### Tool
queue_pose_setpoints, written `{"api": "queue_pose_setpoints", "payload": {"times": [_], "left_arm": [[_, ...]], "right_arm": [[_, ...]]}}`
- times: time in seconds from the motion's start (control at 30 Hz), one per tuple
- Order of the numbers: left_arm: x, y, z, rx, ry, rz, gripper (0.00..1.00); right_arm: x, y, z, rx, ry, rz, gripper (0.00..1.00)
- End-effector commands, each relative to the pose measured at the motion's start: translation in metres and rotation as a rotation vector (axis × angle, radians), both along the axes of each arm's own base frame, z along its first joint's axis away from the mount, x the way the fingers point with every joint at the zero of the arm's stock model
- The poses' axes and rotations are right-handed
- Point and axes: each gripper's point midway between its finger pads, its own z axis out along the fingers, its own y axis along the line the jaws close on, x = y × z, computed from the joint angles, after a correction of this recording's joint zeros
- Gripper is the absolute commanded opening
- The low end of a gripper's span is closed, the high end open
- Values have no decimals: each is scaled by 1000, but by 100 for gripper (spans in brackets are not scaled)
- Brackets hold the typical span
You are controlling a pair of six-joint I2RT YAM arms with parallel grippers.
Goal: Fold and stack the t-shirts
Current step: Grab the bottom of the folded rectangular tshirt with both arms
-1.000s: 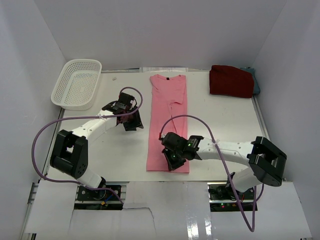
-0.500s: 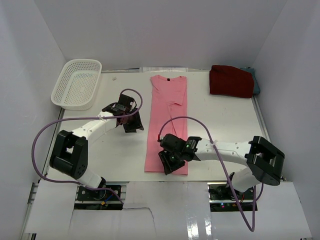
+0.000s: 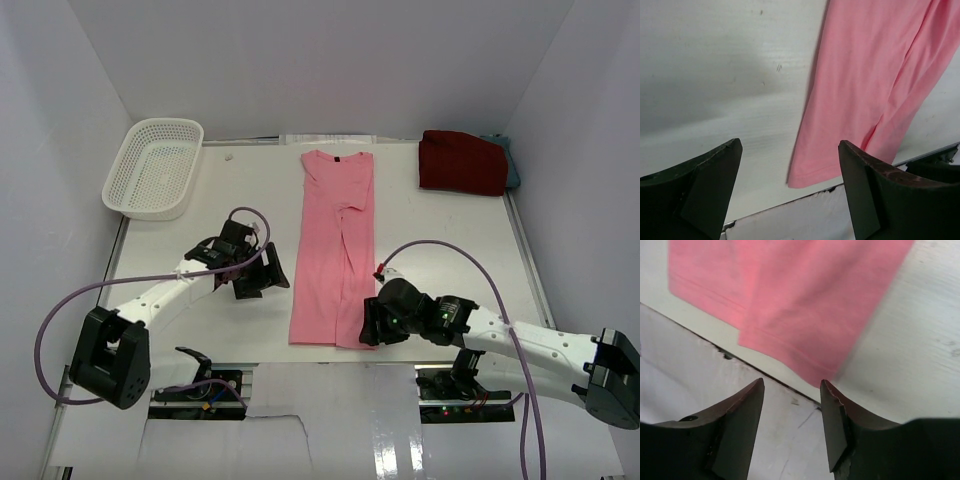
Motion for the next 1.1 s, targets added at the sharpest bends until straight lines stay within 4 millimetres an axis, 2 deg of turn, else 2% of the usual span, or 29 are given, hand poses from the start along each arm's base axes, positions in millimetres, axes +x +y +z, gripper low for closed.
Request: {"api": "queue_pose_setpoints", "payload": {"times": [0.0,0.03,0.07,0.13,0.2,0.37,0.43,0.63,0.77,1.07], "left_arm": [[-21,-9,-3,-40,28,-36,89],[-28,-9,-9,-34,42,-38,89],[-33,-13,-12,-33,52,-40,89],[-44,-14,-24,-32,82,-41,89],[-47,-22,-29,-63,89,-46,89],[-53,-32,-46,-88,115,-47,89],[-53,-35,-49,-93,119,-43,88],[-56,-47,-52,-112,130,-52,84],[-67,-54,-55,-109,157,-73,83],[-98,-34,-67,-69,218,-43,80]], "right_arm": [[11,-7,1,44,-18,-134,56],[11,-9,-1,47,-10,-148,61],[11,-9,-3,50,-3,-151,61],[10,-12,-10,37,39,-158,60],[9,-13,-21,16,79,-159,59],[3,-9,-35,66,160,-151,54],[3,-12,-41,81,177,-165,49],[0,-20,-54,97,224,-179,49],[-2,-21,-59,101,238,-179,45],[-6,-24,-60,101,248,-173,45]]}}
